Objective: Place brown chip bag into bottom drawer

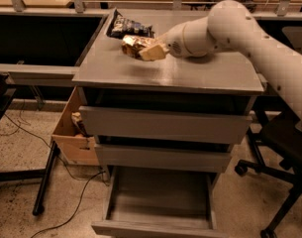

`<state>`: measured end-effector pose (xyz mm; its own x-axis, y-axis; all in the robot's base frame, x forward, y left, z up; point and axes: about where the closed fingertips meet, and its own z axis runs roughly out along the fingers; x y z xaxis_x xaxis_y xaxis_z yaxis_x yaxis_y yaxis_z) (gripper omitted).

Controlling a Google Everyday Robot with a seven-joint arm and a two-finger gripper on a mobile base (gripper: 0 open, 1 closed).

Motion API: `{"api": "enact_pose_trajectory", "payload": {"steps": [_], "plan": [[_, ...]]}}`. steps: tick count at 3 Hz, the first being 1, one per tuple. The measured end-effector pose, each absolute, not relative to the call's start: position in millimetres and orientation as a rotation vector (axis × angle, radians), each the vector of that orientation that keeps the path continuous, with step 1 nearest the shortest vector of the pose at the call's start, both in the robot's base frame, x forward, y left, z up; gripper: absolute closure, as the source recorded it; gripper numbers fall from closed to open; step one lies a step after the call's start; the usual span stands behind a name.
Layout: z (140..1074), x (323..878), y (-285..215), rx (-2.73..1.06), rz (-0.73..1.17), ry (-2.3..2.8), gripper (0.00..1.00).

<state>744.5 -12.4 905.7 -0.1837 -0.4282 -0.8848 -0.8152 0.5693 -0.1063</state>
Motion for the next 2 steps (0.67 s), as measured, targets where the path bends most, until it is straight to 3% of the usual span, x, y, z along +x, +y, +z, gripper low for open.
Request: {"api": "enact_pose_trajectory", "payload": {"steps": [2], "plan": [[902, 656, -37, -1.094, 0.424, 1.736, 1.00]]}}
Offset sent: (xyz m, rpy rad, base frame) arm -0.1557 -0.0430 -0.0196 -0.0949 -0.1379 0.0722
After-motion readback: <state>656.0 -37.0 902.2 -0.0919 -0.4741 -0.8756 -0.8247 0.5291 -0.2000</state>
